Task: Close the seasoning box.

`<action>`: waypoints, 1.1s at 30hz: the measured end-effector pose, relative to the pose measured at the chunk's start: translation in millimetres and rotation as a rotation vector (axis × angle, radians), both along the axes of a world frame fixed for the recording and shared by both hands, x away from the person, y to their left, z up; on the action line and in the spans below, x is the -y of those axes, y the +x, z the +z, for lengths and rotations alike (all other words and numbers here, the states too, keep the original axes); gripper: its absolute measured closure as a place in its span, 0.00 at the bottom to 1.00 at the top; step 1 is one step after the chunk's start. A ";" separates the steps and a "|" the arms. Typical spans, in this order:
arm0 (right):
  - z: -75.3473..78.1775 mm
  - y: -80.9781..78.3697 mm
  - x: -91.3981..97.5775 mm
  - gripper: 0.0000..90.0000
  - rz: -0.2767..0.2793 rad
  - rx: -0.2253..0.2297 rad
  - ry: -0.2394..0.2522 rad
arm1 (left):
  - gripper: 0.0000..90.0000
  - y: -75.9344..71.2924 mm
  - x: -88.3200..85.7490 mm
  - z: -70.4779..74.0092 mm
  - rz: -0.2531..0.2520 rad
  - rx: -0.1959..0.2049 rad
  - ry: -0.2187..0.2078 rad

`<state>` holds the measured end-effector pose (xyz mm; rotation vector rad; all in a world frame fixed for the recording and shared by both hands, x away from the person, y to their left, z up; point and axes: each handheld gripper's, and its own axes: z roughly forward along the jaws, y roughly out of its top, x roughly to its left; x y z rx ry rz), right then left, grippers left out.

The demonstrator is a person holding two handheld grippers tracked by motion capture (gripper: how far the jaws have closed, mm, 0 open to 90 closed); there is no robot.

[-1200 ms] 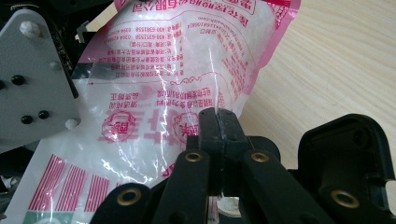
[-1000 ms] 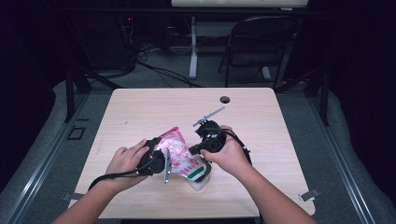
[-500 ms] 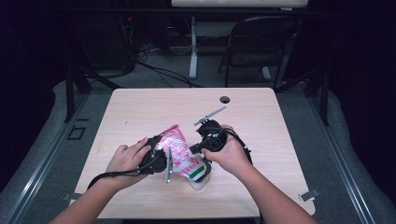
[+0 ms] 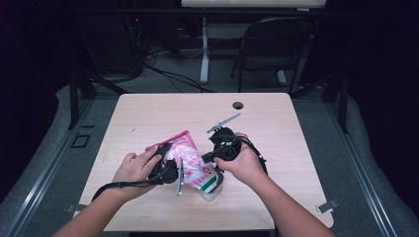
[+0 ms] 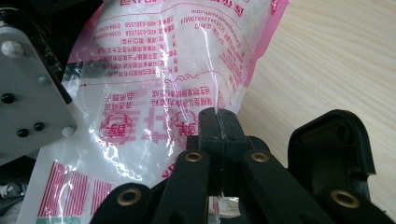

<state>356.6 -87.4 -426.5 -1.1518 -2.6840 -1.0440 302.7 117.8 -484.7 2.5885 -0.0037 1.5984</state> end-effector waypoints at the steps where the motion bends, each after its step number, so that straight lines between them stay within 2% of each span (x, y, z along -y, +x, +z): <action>1: -0.6 0.0 0.0 1.00 -0.004 0.001 0.004 | 0.68 0.4 0.6 0.0 -0.003 0.003 0.009; 12: -5.8 2.4 1.4 1.00 -0.012 -0.002 -0.005 | 0.68 0.8 2.1 -4.5 -0.010 0.019 0.032; 20: -6.4 2.3 1.9 1.00 -0.011 0.004 -0.008 | 0.69 -1.9 2.7 -5.6 -0.016 0.052 0.053; 21: -6.4 2.2 1.8 1.00 -0.011 0.006 -0.011 | 0.69 -2.6 3.3 -6.0 -0.019 0.065 0.070; 24: -6.6 2.3 1.8 1.00 -0.009 0.010 -0.023 | 0.69 -3.7 3.8 -5.9 -0.017 0.067 0.079; 31: -8.9 1.7 0.8 1.00 -0.032 0.019 -0.016 | 0.70 -5.4 4.5 -6.9 -0.024 0.091 0.108; 33: -8.9 2.4 1.5 1.00 -0.024 0.018 -0.021 | 0.70 -5.6 4.4 -7.1 -0.028 0.097 0.108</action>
